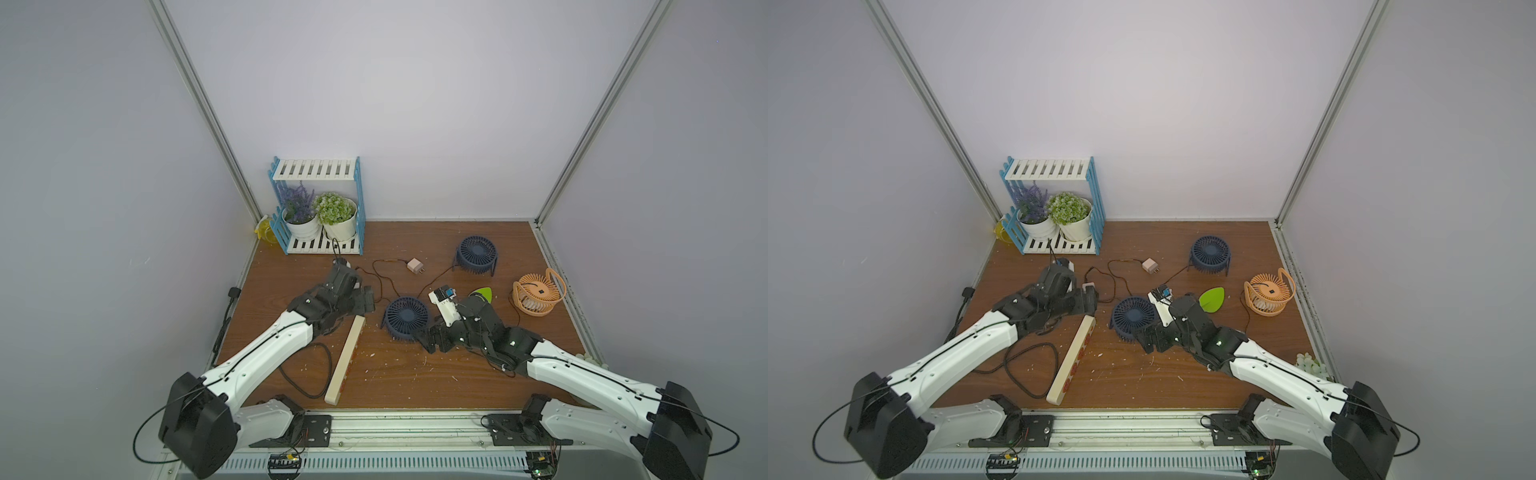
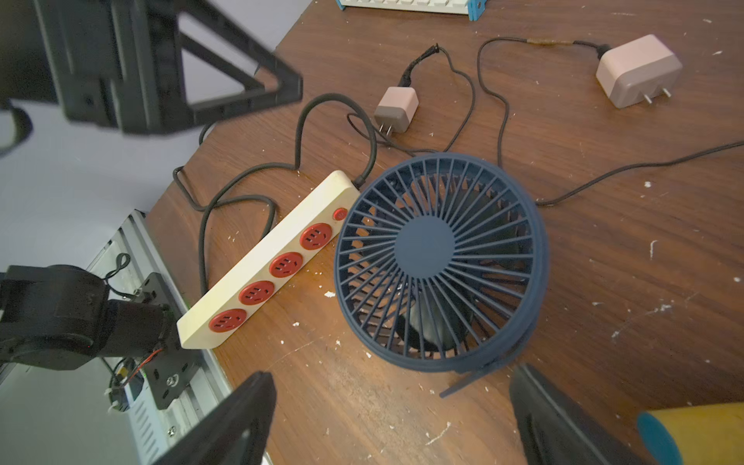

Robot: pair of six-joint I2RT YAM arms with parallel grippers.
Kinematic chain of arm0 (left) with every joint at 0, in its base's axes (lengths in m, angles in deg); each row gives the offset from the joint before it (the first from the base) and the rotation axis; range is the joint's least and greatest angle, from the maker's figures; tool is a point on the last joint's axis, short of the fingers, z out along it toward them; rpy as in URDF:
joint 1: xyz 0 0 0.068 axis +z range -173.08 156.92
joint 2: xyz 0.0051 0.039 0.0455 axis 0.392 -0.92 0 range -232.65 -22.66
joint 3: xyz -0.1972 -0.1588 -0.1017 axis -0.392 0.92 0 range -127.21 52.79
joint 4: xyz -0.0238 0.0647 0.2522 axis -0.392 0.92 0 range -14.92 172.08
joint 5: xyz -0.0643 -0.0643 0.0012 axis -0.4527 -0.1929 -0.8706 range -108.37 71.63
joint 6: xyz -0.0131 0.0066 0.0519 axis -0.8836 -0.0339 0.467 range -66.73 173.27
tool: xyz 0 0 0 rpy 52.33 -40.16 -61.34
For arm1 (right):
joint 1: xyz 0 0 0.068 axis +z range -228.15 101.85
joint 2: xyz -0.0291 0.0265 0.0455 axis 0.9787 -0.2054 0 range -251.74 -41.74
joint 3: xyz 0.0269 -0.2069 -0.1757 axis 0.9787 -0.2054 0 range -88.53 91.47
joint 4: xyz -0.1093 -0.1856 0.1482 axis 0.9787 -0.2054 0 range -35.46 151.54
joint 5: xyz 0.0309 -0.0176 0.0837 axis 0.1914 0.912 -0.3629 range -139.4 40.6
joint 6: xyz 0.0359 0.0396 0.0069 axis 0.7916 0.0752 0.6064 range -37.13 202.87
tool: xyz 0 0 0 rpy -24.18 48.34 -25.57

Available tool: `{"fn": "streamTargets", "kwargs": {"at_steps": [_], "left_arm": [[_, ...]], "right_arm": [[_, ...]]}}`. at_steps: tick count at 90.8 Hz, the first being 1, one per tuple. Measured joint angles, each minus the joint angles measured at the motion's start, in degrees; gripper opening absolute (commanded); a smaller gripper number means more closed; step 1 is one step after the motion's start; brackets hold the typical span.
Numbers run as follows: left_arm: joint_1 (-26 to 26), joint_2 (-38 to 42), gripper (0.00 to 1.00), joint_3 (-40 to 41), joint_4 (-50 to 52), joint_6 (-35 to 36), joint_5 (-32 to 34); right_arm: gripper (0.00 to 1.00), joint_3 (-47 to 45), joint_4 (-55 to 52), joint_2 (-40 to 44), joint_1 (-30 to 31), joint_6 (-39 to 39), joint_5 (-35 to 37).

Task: Plug the desk fan into the power strip
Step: Pick up the plug from the center of the board.

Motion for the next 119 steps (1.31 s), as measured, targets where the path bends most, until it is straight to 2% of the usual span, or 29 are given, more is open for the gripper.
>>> {"fn": "streamTargets", "kwargs": {"at_steps": [11, 27, 38, 52, 70, 85, 94, 103, 119], "left_arm": [[4.0, -10.9, 0.93, -10.6, 2.8, 1.4, 1.5], [6.2, -27.2, 0.82, -23.3, 7.8, 4.0, 3.2], [6.8, -34.9, 0.81, -26.4, 10.4, 4.9, 2.3], [7.1, -40.4, 0.77, -27.3, 12.4, 5.5, 2.3], [7.2, -44.1, 0.60, -28.7, 13.6, 5.9, 1.7], [7.3, -45.4, 0.28, -29.9, 13.6, 6.1, 1.2], [7.3, -45.1, 0.23, -30.3, 13.5, 6.0, 1.4], [7.3, -42.1, 0.23, -30.3, 12.9, 6.2, 2.0], [7.3, -29.3, 0.24, -33.9, 10.0, 8.3, 0.9]], "right_arm": [[0.95, 0.6, 0.4, 0.1, 0.4, 0.2, 1.9], [0.96, 0.7, 0.5, 1.5, 0.5, 0.2, 4.3], [0.97, 0.7, 0.4, 3.1, 0.5, 0.3, 5.9], [0.98, 0.7, 0.2, 4.7, 0.5, 0.4, 7.4], [0.99, 0.7, 0.2, 6.3, 0.5, 0.4, 8.8], [0.99, 0.6, 0.2, 6.9, 0.5, 0.4, 9.8], [0.99, 0.5, 0.2, 7.6, 0.5, 0.5, 10.8], [0.99, 0.5, 0.2, 8.7, 0.4, 0.7, 12.2], [0.99, 0.7, 0.3, 9.4, -1.5, 1.3, 13.9]]}}
